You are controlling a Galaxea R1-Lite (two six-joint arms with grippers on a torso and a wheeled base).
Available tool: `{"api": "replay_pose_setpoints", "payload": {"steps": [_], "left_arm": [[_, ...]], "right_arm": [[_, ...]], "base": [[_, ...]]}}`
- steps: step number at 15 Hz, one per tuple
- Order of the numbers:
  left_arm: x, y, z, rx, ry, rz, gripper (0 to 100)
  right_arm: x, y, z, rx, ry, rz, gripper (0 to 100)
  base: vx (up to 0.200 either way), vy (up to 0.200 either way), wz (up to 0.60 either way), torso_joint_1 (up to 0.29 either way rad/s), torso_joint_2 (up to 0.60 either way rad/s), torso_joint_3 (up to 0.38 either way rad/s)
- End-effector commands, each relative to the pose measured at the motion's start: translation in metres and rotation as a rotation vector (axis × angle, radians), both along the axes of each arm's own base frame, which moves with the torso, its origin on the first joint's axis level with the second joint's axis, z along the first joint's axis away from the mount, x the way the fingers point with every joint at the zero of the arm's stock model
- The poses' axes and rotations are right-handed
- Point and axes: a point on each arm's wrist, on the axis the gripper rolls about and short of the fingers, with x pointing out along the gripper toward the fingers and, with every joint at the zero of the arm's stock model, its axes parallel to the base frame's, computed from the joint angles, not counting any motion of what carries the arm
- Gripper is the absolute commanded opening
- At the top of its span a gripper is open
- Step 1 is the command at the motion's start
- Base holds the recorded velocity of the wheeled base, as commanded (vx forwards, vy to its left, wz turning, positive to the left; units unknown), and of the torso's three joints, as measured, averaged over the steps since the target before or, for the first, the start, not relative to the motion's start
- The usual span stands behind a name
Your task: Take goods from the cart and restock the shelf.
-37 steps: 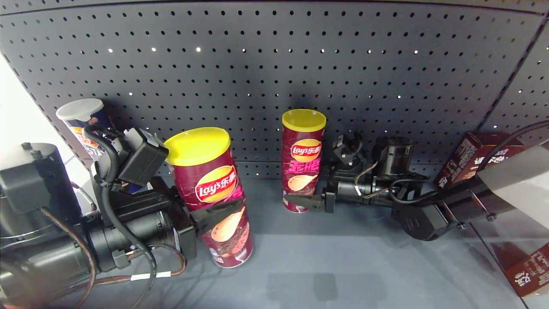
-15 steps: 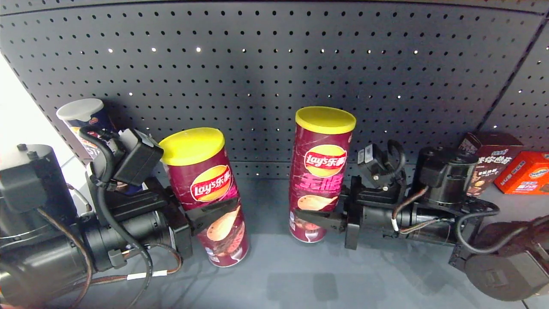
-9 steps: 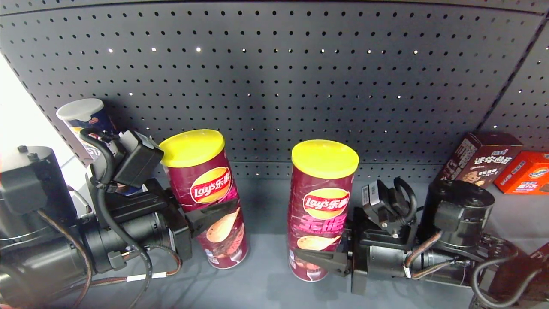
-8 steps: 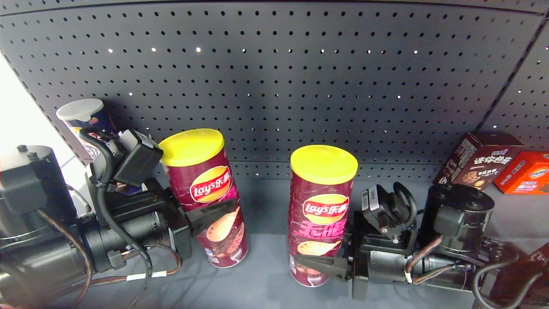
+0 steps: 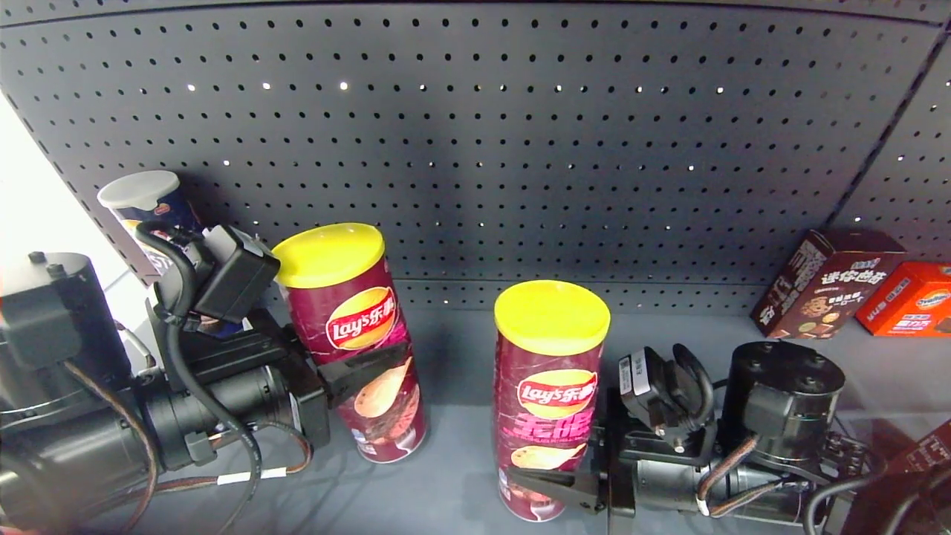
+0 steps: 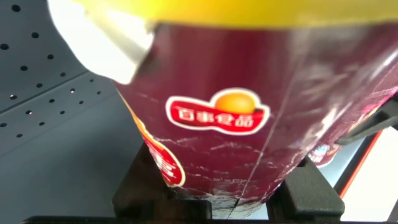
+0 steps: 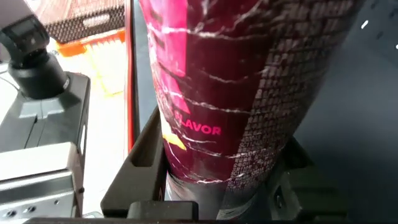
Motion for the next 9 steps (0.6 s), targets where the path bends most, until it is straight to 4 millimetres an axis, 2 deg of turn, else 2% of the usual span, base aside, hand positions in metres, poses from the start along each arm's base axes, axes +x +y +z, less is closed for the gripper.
{"api": "replay_pose_setpoints", "payload": {"steps": [1, 7, 8, 9], "left_arm": [[0.0003, 0.0001, -0.0004, 0.000, 0.001, 0.001, 0], [-0.0005, 0.0005, -0.0029, 0.005, 0.009, 0.001, 0], [-0.0005, 0.0005, -0.0029, 0.005, 0.009, 0.001, 0], [-0.0005, 0.0005, -0.0029, 0.005, 0.009, 0.001, 0]], "right_arm": [[0.0004, 0.0000, -0.0073, -0.019, 0.021, 0.001, 0], [-0.0045, -0.0038, -0.0130, -0.035, 0.034, 0.009, 0], [-0.0048, -0.0040, -0.0131, -0.035, 0.021, 0.010, 100], [-0.0051, -0.0044, -0.0129, -0.036, 0.017, 0.009, 100]], "base": [[0.000, 0.000, 0.00, 0.000, 0.00, 0.000], [0.000, 0.000, 0.00, 0.000, 0.00, 0.000], [0.000, 0.000, 0.00, 0.000, 0.00, 0.000], [0.000, 0.000, 0.00, 0.000, 0.00, 0.000]]}}
